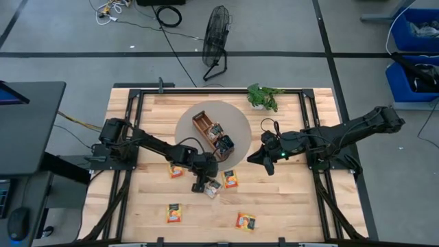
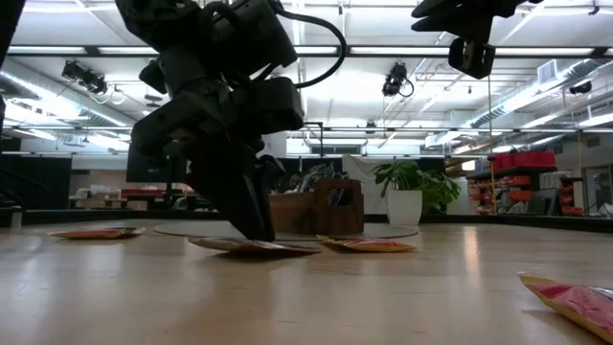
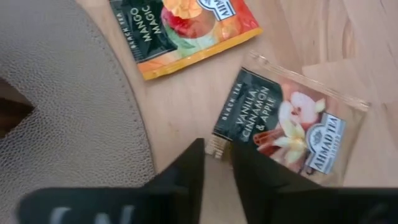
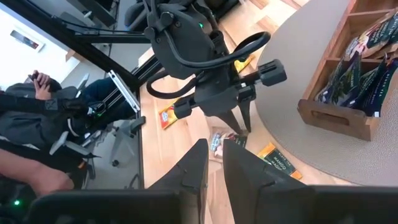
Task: Pick & Place Tea
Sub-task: Put the brown tea bag into the middle section of the wooden organizer
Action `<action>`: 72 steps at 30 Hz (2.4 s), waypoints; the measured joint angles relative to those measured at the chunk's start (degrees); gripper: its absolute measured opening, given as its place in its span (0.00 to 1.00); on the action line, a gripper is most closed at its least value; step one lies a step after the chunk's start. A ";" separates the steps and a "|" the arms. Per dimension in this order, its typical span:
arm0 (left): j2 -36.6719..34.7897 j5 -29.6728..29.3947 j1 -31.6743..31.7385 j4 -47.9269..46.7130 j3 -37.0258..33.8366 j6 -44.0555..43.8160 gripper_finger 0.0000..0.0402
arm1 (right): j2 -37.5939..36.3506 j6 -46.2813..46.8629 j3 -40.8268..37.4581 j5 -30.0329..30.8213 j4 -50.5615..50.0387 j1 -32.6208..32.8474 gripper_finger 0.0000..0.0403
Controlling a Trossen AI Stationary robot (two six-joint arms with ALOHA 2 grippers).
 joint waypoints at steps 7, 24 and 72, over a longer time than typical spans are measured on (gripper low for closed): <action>0.04 0.48 -0.11 0.00 -0.04 0.05 0.02 | 0.00 1.32 0.00 1.38 0.00 0.00 0.14; -6.67 0.10 2.47 -1.42 -0.37 -7.86 0.00 | 0.00 6.13 0.02 1.53 -0.69 -0.19 0.14; -14.27 0.41 7.65 3.28 4.83 -16.83 0.00 | 17.46 22.57 0.07 -10.08 14.73 -4.33 0.54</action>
